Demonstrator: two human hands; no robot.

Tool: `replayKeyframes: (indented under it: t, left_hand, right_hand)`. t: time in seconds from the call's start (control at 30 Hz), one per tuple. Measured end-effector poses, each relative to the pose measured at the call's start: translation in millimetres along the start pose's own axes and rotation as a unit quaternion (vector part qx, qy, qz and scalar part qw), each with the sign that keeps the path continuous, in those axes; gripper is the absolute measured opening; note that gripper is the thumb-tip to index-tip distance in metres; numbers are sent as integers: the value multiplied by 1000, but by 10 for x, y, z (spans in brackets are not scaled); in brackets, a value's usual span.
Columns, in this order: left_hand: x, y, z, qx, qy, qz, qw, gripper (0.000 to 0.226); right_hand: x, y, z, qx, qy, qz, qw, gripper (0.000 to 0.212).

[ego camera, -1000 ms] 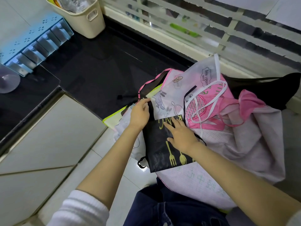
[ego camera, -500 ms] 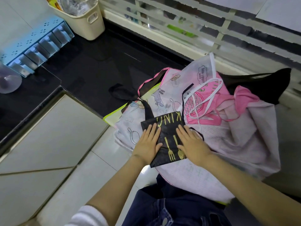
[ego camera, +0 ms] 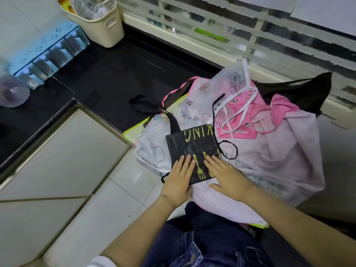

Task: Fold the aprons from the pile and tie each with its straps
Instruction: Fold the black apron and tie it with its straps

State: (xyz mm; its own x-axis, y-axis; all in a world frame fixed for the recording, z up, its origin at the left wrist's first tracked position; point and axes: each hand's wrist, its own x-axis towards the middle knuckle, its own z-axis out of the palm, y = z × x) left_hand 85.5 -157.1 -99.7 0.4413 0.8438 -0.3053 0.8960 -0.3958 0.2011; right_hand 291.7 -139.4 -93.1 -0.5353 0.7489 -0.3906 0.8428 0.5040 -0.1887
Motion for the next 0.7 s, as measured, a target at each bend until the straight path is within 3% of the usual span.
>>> replayKeyframes:
  t: [0.13, 0.23, 0.37, 0.47, 0.7]
  left_hand:
    - [39, 38, -16, 15, 6, -28, 999, 72]
    - [12, 12, -68, 1, -4, -9, 1000, 72]
    - [-1, -104, -209, -121, -14, -14, 992, 60]
    - [-84, -191, -285, -226, -19, -26, 974, 51]
    - [-227, -188, -255, -293, -57, -41, 954, 42]
  right_hand:
    - [75, -62, -21, -27, 7, 47, 999, 79]
    - [82, -157, -61, -12, 31, 50, 998, 64]
    - [30, -132, -173, -2, 51, 39, 998, 49]
    - [-87, -111, -264, -23, 38, 24, 999, 21]
    - [-207, 63, -290, 178, -59, 4, 982, 30]
